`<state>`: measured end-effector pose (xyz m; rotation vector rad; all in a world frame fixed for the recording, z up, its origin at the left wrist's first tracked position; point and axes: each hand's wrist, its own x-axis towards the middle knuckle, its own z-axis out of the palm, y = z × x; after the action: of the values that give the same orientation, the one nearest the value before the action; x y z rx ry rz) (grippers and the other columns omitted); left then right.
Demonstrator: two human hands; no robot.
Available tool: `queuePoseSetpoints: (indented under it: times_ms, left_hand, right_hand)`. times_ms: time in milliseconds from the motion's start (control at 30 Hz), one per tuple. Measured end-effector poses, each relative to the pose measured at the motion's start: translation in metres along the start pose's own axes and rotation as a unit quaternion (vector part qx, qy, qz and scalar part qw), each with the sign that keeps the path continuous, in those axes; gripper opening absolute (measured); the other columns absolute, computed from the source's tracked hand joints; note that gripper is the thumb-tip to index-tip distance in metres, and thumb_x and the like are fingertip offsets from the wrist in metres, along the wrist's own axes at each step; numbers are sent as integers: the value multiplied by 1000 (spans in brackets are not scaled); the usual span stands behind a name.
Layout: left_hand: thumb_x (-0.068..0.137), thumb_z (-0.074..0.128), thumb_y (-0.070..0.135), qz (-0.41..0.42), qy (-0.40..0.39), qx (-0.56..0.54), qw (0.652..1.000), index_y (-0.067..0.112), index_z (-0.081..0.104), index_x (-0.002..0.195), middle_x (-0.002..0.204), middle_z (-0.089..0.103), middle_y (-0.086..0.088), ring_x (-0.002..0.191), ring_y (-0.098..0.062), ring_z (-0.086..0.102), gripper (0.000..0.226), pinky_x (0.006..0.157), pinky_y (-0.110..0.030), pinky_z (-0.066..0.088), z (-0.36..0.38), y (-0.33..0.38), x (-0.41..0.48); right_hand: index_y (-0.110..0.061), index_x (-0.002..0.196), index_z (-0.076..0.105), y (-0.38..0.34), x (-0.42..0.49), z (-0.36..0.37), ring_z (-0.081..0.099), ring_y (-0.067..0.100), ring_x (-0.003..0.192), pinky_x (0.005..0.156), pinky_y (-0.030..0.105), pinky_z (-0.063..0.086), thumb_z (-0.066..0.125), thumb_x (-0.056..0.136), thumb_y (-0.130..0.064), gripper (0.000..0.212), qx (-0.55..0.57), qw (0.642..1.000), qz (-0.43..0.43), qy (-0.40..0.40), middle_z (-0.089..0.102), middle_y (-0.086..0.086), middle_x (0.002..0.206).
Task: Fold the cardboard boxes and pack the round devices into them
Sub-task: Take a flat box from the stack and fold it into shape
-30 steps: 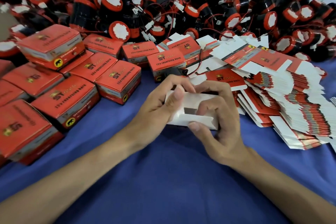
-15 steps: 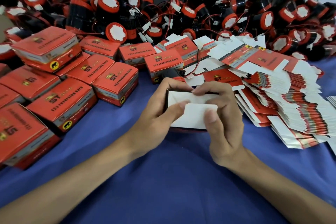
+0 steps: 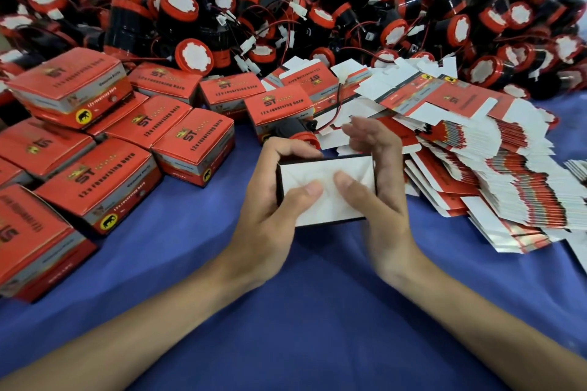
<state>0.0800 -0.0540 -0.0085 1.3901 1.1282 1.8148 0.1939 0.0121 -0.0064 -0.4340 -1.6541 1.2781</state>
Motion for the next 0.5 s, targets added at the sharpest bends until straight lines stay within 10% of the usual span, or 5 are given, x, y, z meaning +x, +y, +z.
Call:
queuePoseSetpoints:
  times_ms: [500]
  left_hand:
    - [72, 46, -16, 66, -13, 101, 993, 13, 44, 106, 104, 50, 23, 102, 3, 53, 44, 86, -12, 42, -4, -1, 0]
  right_hand:
    - [-23, 123, 43, 3, -2, -3, 51, -1, 113, 91, 17, 44, 43, 77, 19, 61, 30, 995, -12, -96, 53, -19, 120]
